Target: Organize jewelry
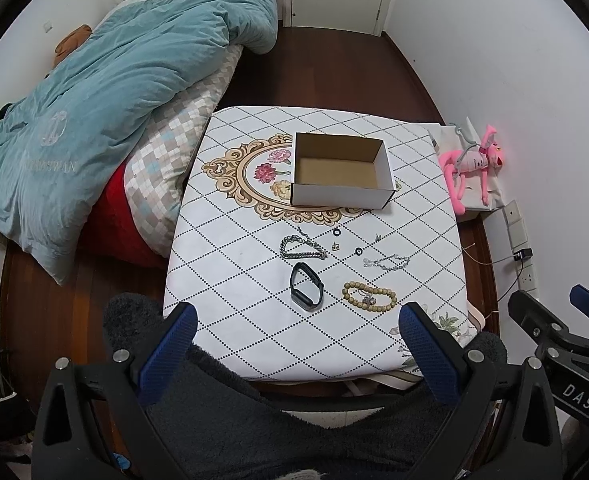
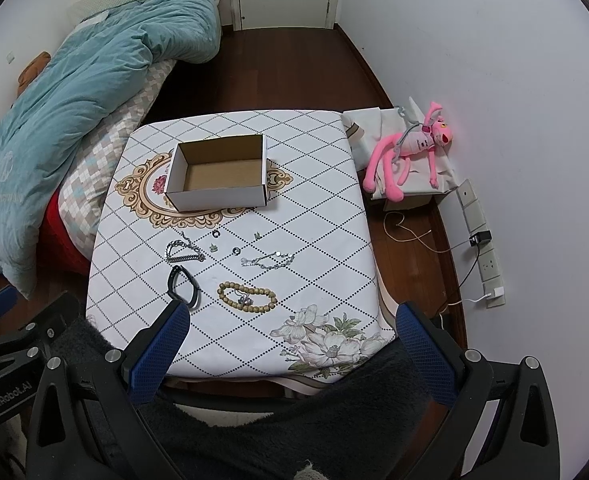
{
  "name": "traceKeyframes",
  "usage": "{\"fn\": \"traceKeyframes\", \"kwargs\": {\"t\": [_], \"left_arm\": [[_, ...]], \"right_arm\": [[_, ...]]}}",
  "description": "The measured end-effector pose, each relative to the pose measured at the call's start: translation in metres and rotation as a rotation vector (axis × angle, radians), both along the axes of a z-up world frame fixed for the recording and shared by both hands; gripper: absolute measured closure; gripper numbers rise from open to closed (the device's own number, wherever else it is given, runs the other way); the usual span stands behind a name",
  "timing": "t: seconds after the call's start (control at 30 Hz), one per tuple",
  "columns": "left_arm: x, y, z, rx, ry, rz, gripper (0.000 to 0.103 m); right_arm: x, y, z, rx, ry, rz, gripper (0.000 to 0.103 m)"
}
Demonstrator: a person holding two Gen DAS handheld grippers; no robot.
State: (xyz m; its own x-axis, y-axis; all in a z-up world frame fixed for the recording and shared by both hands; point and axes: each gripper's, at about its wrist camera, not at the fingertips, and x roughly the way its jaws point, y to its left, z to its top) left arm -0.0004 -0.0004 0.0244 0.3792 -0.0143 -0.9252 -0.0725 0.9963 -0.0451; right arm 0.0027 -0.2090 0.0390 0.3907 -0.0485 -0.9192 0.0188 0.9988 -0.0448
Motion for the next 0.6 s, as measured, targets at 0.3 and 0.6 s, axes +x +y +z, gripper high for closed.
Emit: {"fn": "traceKeyframes", "kwargs": {"t": [0.3,0.6], "left_arm": [[0.041,0.011,-0.057,0.121,-0.012,0.061,0.000],[0.067,0.017,-0.175,0.126,0.170,0.026,0.012]], "right_arm": [[0.047,-0.020,-0.053,0.006,0.020,-0.077,0.000],[0.084,-0.021,-0.203,0.015,0.252,-0.091,0.012]]}}
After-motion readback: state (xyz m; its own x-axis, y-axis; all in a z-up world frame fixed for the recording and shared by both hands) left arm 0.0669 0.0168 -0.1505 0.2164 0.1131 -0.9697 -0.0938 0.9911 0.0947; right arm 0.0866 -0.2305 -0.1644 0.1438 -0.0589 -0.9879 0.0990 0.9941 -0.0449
